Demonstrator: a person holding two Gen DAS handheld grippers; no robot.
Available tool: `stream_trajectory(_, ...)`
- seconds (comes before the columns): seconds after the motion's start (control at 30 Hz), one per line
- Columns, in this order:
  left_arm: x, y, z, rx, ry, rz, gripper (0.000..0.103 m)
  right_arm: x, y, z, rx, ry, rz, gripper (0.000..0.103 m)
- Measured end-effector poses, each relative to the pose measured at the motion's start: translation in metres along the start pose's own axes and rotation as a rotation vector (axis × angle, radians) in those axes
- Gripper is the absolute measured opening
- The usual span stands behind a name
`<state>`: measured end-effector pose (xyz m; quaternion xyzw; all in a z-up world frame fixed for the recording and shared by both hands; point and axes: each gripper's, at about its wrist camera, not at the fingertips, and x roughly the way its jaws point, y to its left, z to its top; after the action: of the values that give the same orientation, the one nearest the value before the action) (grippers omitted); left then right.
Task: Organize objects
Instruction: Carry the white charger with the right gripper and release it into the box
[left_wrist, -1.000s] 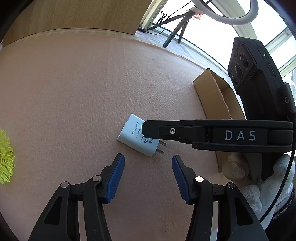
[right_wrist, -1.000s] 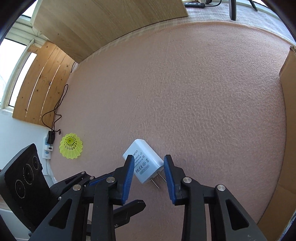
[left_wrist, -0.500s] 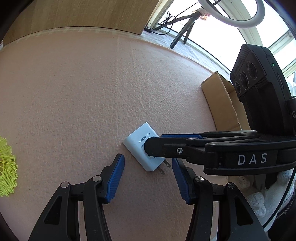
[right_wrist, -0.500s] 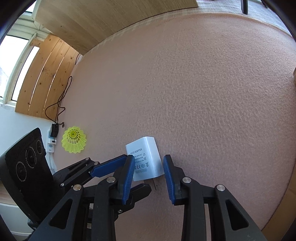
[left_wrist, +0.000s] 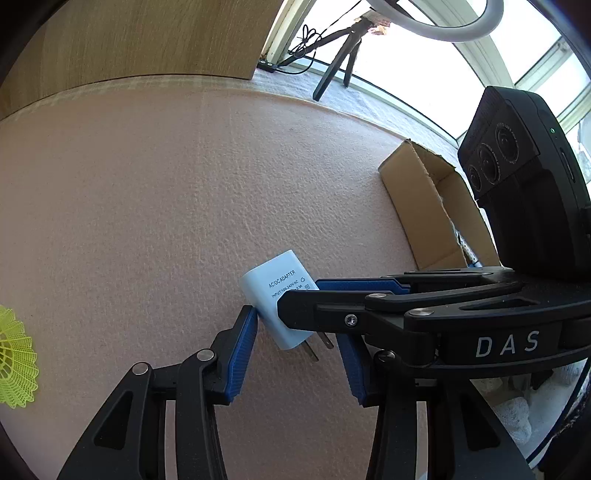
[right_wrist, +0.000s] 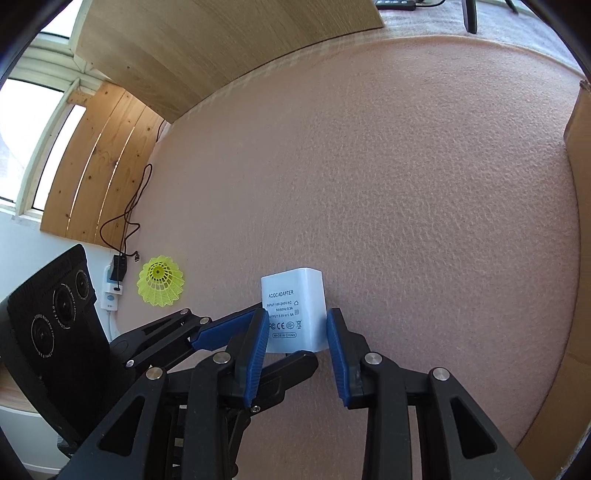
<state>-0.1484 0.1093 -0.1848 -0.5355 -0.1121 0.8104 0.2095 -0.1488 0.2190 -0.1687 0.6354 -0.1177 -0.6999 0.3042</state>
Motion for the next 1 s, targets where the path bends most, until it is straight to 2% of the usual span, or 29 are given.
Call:
stream_trajectory(0.37,0.001,-0.085,0.033,0.153,-0.036,-0.048,0.047,-0.083,-0.029,-0.01,0.043,-0.157,-0.06,0.03)
stream_trajectory(0.7,0.034,-0.183,0.056,0.29,-0.022,-0.123,0.047,-0.154,-0.089,-0.021,0.129,-0.269,-0.123,0.03)
stream_trajectory(1.0,0.082,-0.247,0.069,0.355,0.031,-0.171,0.047,-0.19,-0.15,-0.031,0.215,-0.315,-0.17,0.03)
